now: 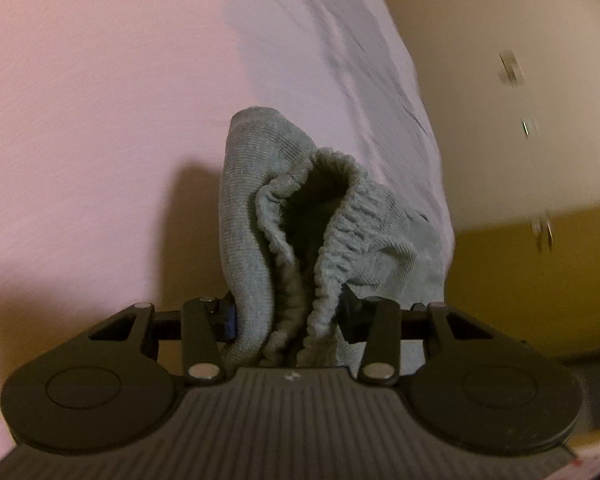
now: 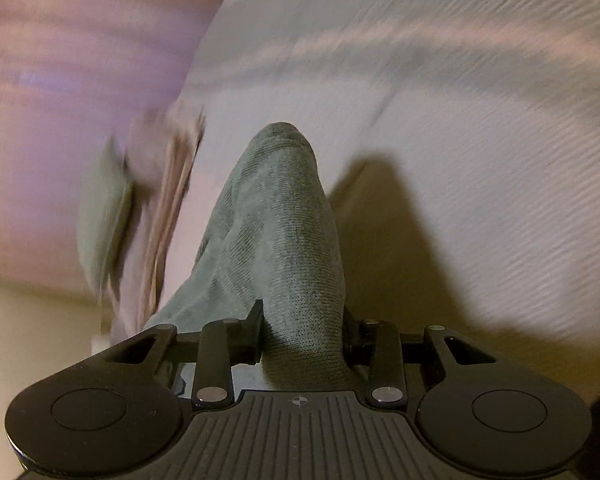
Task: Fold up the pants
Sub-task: 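Lift the folded sweatpants with the left gripper while the right gripper grips the other end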
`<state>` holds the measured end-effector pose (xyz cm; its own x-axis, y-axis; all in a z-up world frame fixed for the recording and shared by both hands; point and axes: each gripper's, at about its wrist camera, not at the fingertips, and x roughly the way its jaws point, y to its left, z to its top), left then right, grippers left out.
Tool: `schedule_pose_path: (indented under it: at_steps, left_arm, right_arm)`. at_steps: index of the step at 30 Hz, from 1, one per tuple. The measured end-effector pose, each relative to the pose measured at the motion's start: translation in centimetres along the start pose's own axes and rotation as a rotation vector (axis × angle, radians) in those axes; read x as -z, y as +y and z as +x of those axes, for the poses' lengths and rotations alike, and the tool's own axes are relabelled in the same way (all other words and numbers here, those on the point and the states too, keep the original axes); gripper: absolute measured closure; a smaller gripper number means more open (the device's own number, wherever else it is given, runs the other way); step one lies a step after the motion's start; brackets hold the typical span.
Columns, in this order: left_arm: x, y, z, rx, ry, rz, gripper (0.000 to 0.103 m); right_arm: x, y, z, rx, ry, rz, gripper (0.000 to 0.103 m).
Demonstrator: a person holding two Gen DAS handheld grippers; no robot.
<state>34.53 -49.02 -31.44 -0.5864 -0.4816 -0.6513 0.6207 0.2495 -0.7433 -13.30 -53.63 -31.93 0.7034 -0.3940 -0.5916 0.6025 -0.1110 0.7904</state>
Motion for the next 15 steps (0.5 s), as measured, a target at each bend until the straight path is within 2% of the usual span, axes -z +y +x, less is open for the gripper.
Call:
schedule_pose_path:
  at_steps: [4, 8, 11, 15]
  left_arm:
    - [-4.7, -7.8, 8.9, 0.047, 0.151, 0.146, 0.064]
    - [-8.5, -15.8, 18.5, 0.085, 0.283, 0.292, 0.064]
    - [-11.5, -21.5, 25.9, 0.099, 0.353, 0.383, 0.064]
    - [-15.2, -26.7, 33.6, 0.103, 0.399, 0.454, 0.064]
  right_arm:
    - [-4.0, -3.2, -5.8, 0.038, -0.2, 0.128, 0.072]
    - [-8.8, -6.3, -9.7, 0.068, -0.369, 0.224, 0.072]
    - [-13.3, -8.6, -10.9, 0.077, -0.464, 0.287, 0.072]
    - [-20.0, -11.0, -11.0, 0.065, -0.543, 0.314, 0.072]
